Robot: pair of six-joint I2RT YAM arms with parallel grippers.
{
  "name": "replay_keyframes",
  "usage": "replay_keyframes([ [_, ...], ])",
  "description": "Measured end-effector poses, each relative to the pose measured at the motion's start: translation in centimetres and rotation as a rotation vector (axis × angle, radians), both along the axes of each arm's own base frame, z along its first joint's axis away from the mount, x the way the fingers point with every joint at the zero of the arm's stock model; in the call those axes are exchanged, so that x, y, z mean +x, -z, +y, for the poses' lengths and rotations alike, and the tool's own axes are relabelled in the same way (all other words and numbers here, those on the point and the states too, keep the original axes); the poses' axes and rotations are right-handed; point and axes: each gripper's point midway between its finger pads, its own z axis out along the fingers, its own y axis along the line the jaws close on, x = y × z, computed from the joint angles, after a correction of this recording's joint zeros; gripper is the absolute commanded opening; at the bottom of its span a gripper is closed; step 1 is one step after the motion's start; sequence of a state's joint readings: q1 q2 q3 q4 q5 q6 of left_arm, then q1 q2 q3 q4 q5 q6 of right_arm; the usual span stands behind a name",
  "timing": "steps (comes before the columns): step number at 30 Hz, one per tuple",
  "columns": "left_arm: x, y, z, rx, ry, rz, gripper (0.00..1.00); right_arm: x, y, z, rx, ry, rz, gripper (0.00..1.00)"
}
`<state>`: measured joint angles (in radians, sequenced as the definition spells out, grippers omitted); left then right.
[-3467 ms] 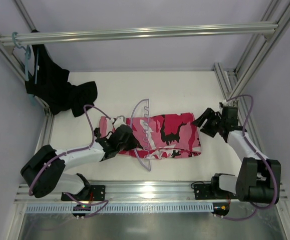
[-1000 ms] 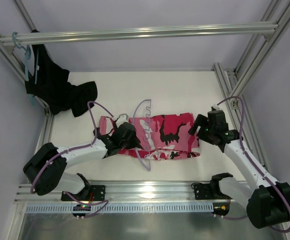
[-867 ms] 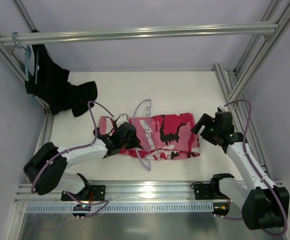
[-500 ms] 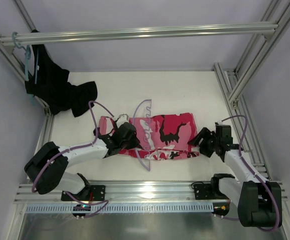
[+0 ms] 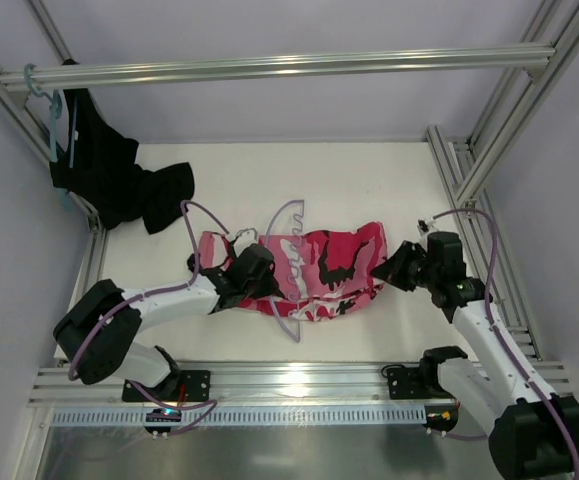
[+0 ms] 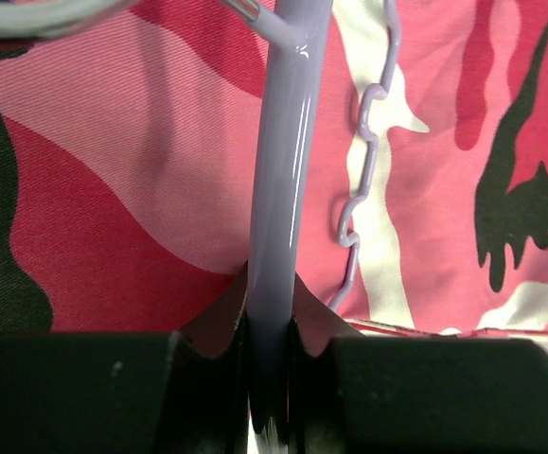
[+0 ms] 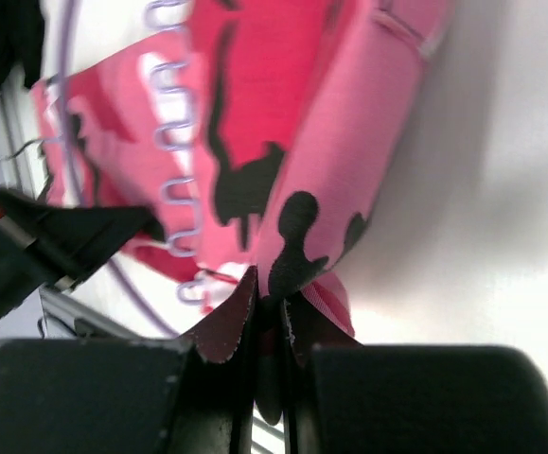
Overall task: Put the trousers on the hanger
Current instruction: Place trousers on hanger
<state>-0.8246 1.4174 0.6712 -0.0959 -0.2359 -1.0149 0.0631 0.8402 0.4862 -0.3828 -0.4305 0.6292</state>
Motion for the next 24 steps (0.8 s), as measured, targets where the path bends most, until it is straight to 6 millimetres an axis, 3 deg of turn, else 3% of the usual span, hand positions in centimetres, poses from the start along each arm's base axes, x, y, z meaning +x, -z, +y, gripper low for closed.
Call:
replay_keyframes([
  [3, 0.0, 0.5, 0.0, 0.01, -0.002, 0.012, 0.0, 0.1, -2.9, 3.8, -0.014, -0.113, -0.064, 0.04],
  [6, 0.2, 0.5, -0.2, 0.01, -0.001, 0.013, 0.0, -0.3, -4.0, 8.2, -0.016, -0.218, -0.077, 0.04],
  [11, 0.2, 0.2, -0.2, 0.011, -0.002, 0.013, 0.0, 0.0, -2.4, 14.4, -0.078, -0.313, -0.004, 0.04],
  [16, 0.0, -0.6, 0.1, 0.008, -0.004, 0.005, 0.0, 0.9, -1.0, 21.8, -0.146, -0.414, 0.026, 0.05],
  [20, 0.0, -1.2, 0.6, 0.019, -0.014, -0.01, 0.0, 0.7, 0.0, 24.4, -0.148, -0.444, 0.041, 0.11],
  [22, -0.1, -1.3, 1.0, 0.03, -0.022, -0.012, 0.0, 0.6, 0.4, 24.8, -0.145, -0.445, 0.05, 0.25],
  [24, 0.0, -1.6, 1.3, 0.035, -0.031, -0.021, 0.0, 0.6, 0.4, 25.0, -0.134, -0.44, 0.052, 0.32],
])
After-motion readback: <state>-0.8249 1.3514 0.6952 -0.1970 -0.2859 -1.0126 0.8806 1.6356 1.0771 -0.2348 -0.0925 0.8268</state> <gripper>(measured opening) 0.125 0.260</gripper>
